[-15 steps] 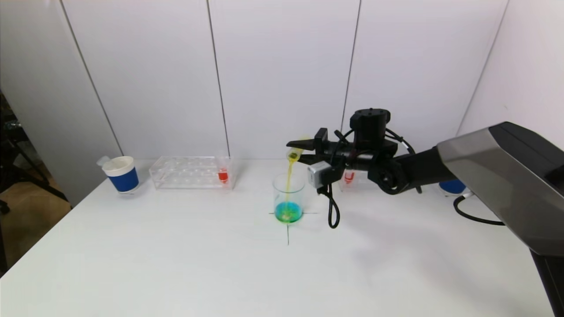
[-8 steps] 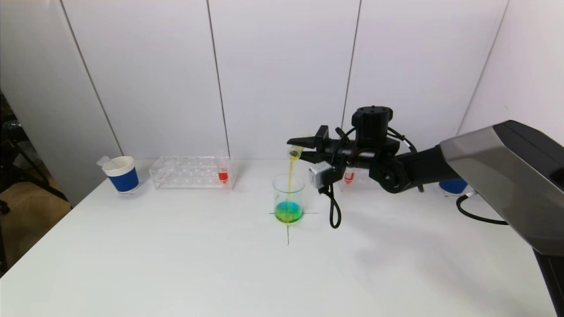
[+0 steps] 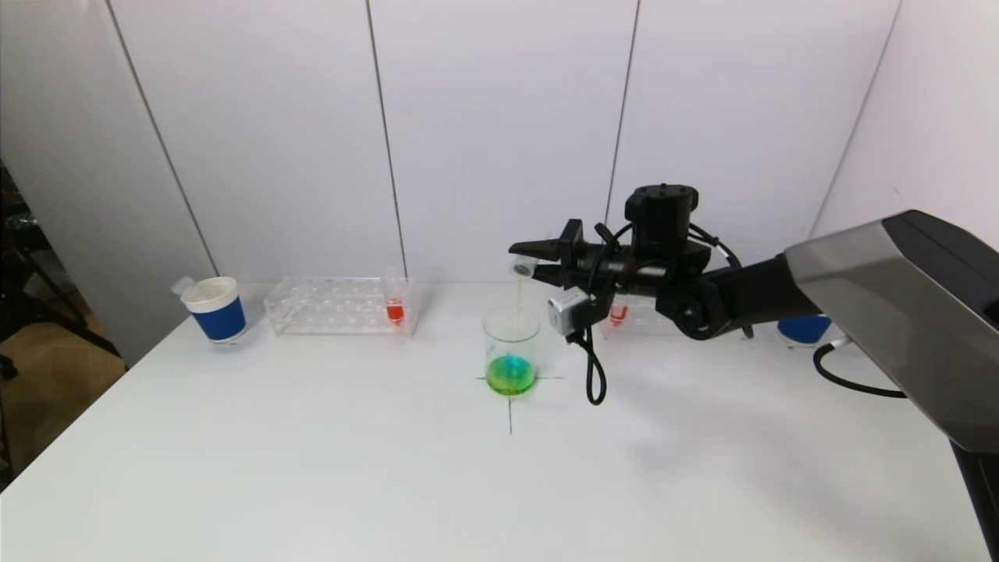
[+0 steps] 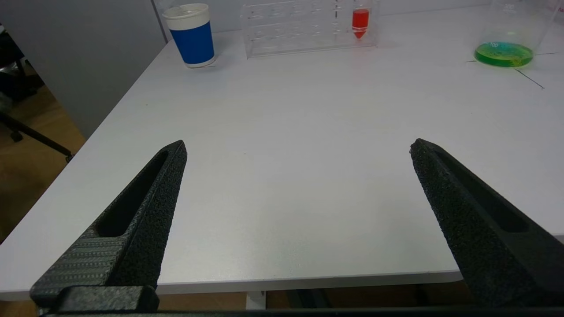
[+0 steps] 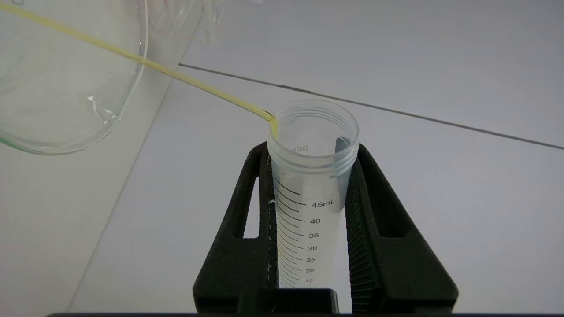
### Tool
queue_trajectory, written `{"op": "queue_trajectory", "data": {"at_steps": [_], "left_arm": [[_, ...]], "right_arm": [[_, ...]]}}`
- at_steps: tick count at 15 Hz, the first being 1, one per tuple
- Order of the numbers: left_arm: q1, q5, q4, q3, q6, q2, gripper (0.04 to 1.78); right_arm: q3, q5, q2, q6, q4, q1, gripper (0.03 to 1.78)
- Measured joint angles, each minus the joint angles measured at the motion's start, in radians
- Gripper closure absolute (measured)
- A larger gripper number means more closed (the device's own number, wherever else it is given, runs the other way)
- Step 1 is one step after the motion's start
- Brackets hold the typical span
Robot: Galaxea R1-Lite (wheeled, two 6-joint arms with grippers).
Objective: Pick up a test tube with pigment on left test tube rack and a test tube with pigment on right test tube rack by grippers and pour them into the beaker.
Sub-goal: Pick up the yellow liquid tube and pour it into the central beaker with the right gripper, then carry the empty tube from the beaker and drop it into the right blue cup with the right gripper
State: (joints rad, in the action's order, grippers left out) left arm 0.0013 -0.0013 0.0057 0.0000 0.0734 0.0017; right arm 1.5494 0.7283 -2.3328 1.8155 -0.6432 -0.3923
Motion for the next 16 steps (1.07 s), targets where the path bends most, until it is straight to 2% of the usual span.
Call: {"op": "queue_trajectory", "data": {"at_steps": [3, 10, 13, 16], "left_arm": [[0.0, 0.0, 0.0, 0.0, 0.0, 0.0, 0.05], [0.0, 0.0, 0.0, 0.0, 0.0, 0.0, 0.05], [0.0, 0.0, 0.0, 0.0, 0.0, 0.0, 0.05], [0.0, 0.0, 0.0, 0.0, 0.0, 0.0, 0.05]], "right_arm": [[0.0, -0.01, 0.003, 0.041, 0.015, 0.0, 1.31], [-0.004, -0.068, 0.024, 0.166, 0.047, -0.007, 1.32], [-0.009, -0.085, 0.034, 0.2, 0.046, -0.007, 1.32], [-0.015, -0.091, 0.042, 0.207, 0.043, -0.011, 1.31]]}}
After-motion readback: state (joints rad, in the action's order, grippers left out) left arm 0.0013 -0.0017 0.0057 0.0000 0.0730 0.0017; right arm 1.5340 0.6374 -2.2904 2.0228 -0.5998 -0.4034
